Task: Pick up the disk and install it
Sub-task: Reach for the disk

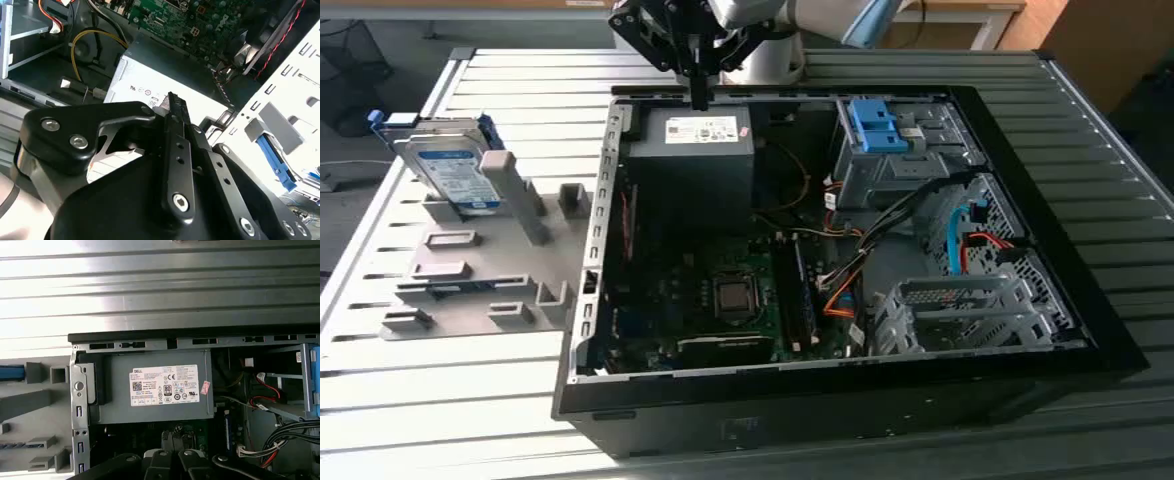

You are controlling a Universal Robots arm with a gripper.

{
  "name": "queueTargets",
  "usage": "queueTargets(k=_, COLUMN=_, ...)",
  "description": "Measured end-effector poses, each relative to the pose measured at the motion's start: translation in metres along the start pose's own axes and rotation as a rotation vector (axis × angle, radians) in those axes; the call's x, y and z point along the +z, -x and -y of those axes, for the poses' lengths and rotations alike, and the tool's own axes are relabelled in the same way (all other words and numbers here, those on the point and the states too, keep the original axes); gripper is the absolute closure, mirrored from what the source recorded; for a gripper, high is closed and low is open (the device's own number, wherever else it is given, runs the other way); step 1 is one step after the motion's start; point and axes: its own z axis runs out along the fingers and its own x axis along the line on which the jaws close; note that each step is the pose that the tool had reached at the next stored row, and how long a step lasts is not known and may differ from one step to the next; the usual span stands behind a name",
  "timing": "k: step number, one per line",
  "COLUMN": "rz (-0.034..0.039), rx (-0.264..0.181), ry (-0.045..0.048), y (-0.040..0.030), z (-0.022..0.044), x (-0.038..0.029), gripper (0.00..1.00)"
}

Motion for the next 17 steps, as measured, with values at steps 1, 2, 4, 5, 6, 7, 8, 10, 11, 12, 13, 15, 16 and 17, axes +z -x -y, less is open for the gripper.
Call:
queueTargets(k=1, rz=0.0000, rx=0.000, ry=0.0000, y=0.0000, z=0.0000, x=0.0000, gripper=0.89)
queueTargets(k=2, rz=0.0000, rx=0.000, ry=0.0000, y=0.0000, z=0.0000, x=0.0000, gripper=0.89)
queueTargets(k=4, rz=0.0000, rx=0.000, ry=0.0000, y=0.0000, z=0.0000, x=0.0000, gripper=0.89)
queueTargets(k=5, rz=0.0000, rx=0.000, ry=0.0000, y=0.0000, z=0.0000, x=0.0000, gripper=0.89)
queueTargets(k=6, rz=0.0000, rx=0.000, ry=0.0000, y=0.0000, z=0.0000, x=0.0000, gripper=0.89)
queueTargets(k=7, rz=0.0000, rx=0.000, ry=0.0000, y=0.0000, z=0.0000, x=0.0000, gripper=0.89)
queueTargets(k=8, rz=0.0000, rx=0.000, ry=-0.0001, y=-0.0001, z=0.0000, x=0.0000, gripper=0.89)
queueTargets(k=10, rz=0.0000, rx=0.000, ry=0.0000, y=-0.0016, z=0.0001, x=-0.0001, gripper=0.89)
queueTargets(k=11, rz=0.0000, rx=0.000, ry=0.0000, y=-0.0023, z=0.0002, x=-0.0001, gripper=0.89)
queueTargets(k=12, rz=0.0000, rx=0.000, ry=0.0000, y=-0.0032, z=0.0002, x=-0.0001, gripper=0.89)
queueTargets(k=13, rz=0.0000, rx=0.000, ry=0.0000, y=-0.0041, z=0.0003, x=-0.0002, gripper=0.89)
queueTargets(k=15, rz=-0.0001, rx=0.000, ry=-0.0001, y=-0.0063, z=0.0005, x=-0.0002, gripper=0.89)
queueTargets(k=16, rz=0.0000, rx=0.000, ry=-0.0001, y=-0.0076, z=0.0006, x=-0.0003, gripper=0.89)
queueTargets(k=17, rz=0.0000, rx=0.000, ry=0.0000, y=-0.0089, z=0.0007, x=-0.0003, gripper=0.89)
